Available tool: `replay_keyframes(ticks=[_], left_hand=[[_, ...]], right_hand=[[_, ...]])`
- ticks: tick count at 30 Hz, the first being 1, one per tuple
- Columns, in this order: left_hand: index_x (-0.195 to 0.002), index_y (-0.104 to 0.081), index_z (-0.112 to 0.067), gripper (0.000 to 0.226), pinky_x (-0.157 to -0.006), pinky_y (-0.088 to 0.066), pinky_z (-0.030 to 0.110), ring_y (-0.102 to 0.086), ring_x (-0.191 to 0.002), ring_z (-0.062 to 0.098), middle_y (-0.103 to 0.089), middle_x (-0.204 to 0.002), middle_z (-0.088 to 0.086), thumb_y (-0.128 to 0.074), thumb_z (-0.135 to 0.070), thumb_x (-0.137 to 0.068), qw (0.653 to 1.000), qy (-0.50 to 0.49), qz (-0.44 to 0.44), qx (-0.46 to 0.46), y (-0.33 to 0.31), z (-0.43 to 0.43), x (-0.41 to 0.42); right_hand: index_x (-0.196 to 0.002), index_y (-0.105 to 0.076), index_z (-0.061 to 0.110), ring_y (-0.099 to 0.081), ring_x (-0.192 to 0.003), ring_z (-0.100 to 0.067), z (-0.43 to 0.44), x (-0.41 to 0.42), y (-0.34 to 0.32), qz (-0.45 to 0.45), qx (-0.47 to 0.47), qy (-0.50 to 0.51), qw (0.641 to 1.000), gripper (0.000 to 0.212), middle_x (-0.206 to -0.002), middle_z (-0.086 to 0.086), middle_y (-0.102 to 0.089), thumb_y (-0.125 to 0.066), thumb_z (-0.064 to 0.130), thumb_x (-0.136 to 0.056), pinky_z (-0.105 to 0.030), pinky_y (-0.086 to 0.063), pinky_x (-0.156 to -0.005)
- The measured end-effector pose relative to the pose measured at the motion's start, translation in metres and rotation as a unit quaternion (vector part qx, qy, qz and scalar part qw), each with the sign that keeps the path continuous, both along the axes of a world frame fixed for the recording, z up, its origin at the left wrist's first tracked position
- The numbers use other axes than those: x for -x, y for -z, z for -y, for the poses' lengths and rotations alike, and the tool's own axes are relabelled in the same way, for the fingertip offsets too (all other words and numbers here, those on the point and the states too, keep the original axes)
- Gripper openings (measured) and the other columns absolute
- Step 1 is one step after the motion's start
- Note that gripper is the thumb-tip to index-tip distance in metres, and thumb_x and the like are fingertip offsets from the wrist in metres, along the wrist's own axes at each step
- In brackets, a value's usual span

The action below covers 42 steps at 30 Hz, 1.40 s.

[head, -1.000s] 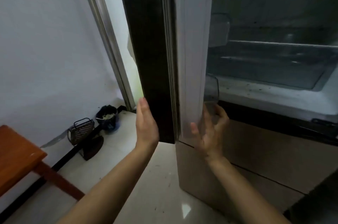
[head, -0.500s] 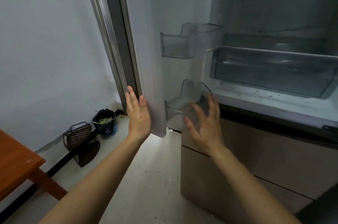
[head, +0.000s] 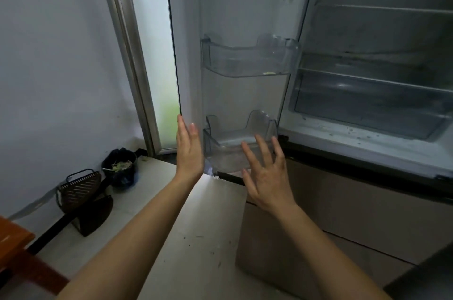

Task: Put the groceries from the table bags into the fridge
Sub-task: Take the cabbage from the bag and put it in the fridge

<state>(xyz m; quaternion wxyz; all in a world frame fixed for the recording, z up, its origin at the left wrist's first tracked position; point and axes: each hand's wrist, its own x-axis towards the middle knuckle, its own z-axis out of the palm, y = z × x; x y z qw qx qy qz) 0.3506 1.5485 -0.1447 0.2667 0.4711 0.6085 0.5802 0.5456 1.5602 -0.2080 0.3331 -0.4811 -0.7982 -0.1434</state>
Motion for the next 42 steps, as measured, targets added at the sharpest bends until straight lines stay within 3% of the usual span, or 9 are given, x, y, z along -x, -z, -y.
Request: replay_keyframes(ticks=[4, 6, 9, 15, 19, 24, 30, 37, 42], left_hand=[[-0.158, 0.001, -0.029, 0.067, -0.124, -0.007, 0.033, -0.005, -0.151, 0.008, -0.004, -0.166, -0.008, -0.021, -0.056, -0.102, 0.998, 0.014, -0.063, -0.007, 0.003, 0.009, 0.009], [-0.159, -0.007, -0.026, 0.065, -0.123, -0.012, 0.036, -0.012, -0.152, 0.013, -0.013, -0.166, -0.004, -0.022, -0.056, -0.103, 0.988, -0.005, -0.156, 0.010, 0.005, 0.021, 0.021], [-0.157, -0.020, -0.024, 0.066, -0.123, -0.016, 0.046, -0.016, -0.152, 0.018, -0.022, -0.164, 0.001, -0.020, -0.057, -0.100, 0.950, -0.078, -0.302, 0.028, 0.011, 0.054, 0.038], [-0.156, -0.023, -0.026, 0.061, -0.121, -0.016, 0.054, -0.013, -0.151, 0.019, -0.020, -0.164, 0.001, -0.022, -0.054, -0.102, 0.884, -0.178, -0.424, 0.088, 0.029, 0.166, 0.077], [-0.156, -0.026, -0.026, 0.063, -0.122, -0.011, 0.051, -0.011, -0.152, 0.021, -0.018, -0.165, 0.004, -0.021, -0.055, -0.101, 0.844, -0.247, -0.449, 0.160, 0.041, 0.261, 0.111], [-0.156, -0.026, -0.027, 0.064, -0.121, -0.015, 0.054, -0.009, -0.153, 0.022, -0.012, -0.166, 0.004, -0.018, -0.058, -0.100, 0.787, -0.338, -0.461, 0.233, 0.033, 0.378, 0.176], [-0.154, -0.030, -0.020, 0.066, -0.120, -0.014, 0.056, -0.009, -0.152, 0.028, -0.014, -0.165, 0.011, -0.023, -0.056, -0.099, 0.741, -0.438, -0.436, 0.263, 0.032, 0.498, 0.252], [-0.156, -0.028, -0.018, 0.071, -0.120, -0.011, 0.055, -0.006, -0.152, 0.029, -0.009, -0.166, 0.013, -0.019, -0.059, -0.098, 0.728, -0.462, -0.409, 0.300, 0.050, 0.600, 0.362], [-0.158, -0.016, -0.024, 0.074, -0.122, -0.003, 0.052, 0.002, -0.153, 0.025, 0.002, -0.167, 0.008, -0.010, -0.064, -0.097, 0.737, -0.442, -0.396, 0.323, 0.053, 0.640, 0.437]], right_hand=[[-0.155, -0.024, 0.035, -0.006, -0.152, -0.037, 0.006, -0.003, -0.004, -0.031, 0.019, -0.021, 0.999, 0.065, -0.164, -0.005, -0.020, -0.048, 0.041, -0.095, -0.050, -0.020, -0.116], [-0.155, -0.030, 0.031, -0.005, -0.153, -0.036, 0.012, -0.002, -0.007, -0.051, 0.031, -0.025, 0.998, 0.062, -0.165, -0.008, -0.017, -0.046, 0.042, -0.096, -0.053, -0.021, -0.118], [-0.153, -0.035, 0.020, -0.005, -0.154, -0.035, 0.025, 0.007, -0.008, -0.053, 0.025, -0.022, 0.998, 0.063, -0.165, -0.017, -0.013, -0.044, 0.045, -0.096, -0.056, -0.015, -0.122], [-0.154, -0.032, 0.020, -0.002, -0.155, -0.033, 0.073, 0.064, 0.015, -0.064, 0.062, -0.111, 0.990, 0.070, -0.166, -0.016, -0.006, -0.053, 0.048, -0.094, -0.050, -0.006, -0.124], [-0.153, -0.034, 0.017, -0.005, -0.154, -0.033, 0.116, 0.132, 0.031, -0.064, 0.099, -0.207, 0.971, 0.068, -0.166, -0.016, -0.011, -0.050, 0.046, -0.095, -0.044, 0.000, -0.124], [-0.154, -0.033, 0.017, -0.014, -0.152, -0.031, 0.191, 0.231, 0.030, -0.025, 0.135, -0.324, 0.936, 0.065, -0.164, -0.014, -0.019, -0.045, 0.047, -0.097, -0.051, -0.024, -0.120], [-0.154, -0.031, 0.018, -0.022, -0.149, -0.032, 0.280, 0.342, 0.025, 0.012, 0.117, -0.422, 0.899, 0.066, -0.161, -0.015, -0.026, -0.048, 0.046, -0.097, -0.050, -0.026, -0.120], [-0.153, -0.034, 0.017, -0.029, -0.144, -0.033, 0.366, 0.473, 0.028, 0.054, 0.098, -0.463, 0.879, 0.069, -0.159, -0.017, -0.031, -0.058, 0.044, -0.094, -0.050, -0.031, -0.116], [-0.154, -0.026, 0.021, -0.031, -0.145, -0.031, 0.406, 0.544, 0.021, 0.103, 0.109, -0.466, 0.872, 0.071, -0.158, -0.014, -0.031, -0.056, 0.044, -0.093, -0.044, -0.028, -0.117]])
